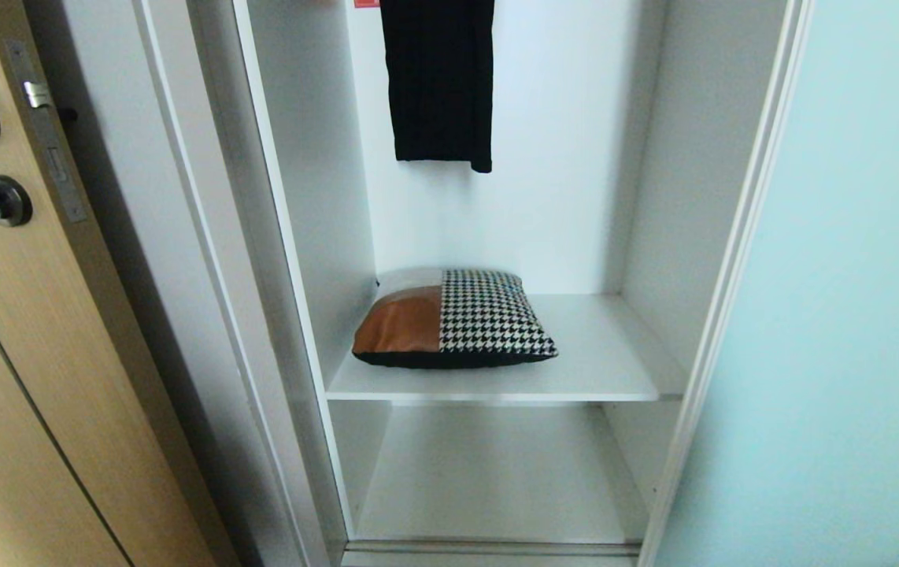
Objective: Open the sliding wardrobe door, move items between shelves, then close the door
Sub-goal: Open the door, then place the pillow on the lower shelf
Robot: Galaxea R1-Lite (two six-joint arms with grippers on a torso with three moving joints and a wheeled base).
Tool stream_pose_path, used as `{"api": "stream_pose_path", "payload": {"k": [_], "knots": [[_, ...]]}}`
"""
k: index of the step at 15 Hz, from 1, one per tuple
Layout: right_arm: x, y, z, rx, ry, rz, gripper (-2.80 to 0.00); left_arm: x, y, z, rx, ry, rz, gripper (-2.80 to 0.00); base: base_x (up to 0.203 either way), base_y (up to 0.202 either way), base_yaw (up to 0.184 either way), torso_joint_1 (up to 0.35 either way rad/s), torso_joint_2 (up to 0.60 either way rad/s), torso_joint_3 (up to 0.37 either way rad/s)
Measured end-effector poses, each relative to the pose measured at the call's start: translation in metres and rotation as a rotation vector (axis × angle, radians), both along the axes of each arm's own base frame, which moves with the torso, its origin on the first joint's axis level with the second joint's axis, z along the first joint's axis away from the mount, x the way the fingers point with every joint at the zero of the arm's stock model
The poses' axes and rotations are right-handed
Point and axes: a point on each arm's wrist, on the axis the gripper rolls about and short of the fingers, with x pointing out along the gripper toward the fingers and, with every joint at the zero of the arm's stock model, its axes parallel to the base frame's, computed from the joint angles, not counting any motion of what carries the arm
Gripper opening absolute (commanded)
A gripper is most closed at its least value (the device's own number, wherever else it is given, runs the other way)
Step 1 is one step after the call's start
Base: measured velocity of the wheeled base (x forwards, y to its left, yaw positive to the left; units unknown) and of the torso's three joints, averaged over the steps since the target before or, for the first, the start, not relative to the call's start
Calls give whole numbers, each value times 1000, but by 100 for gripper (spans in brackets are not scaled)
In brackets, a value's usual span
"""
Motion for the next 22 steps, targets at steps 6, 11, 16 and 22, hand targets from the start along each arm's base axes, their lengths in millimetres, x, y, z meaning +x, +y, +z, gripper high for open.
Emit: {"api": "stream_pose_path", "payload": {"k": [6,11,16,22], "knots": [[0,0,0,0,0,0,-280,2,-1,-9,-21,3,-58,-280,0,0,0,0,0,0],[0,0,0,0,0,0,-280,2,-1,-9,-21,4,-58,-280,0,0,0,0,0,0],[0,0,0,0,-1,0,-280,2,-1,-9,-21,5,-58,-280,0,0,0,0,0,0],[0,0,0,0,0,0,-280,2,-1,-9,-21,6,-58,-280,0,0,0,0,0,0]]}}
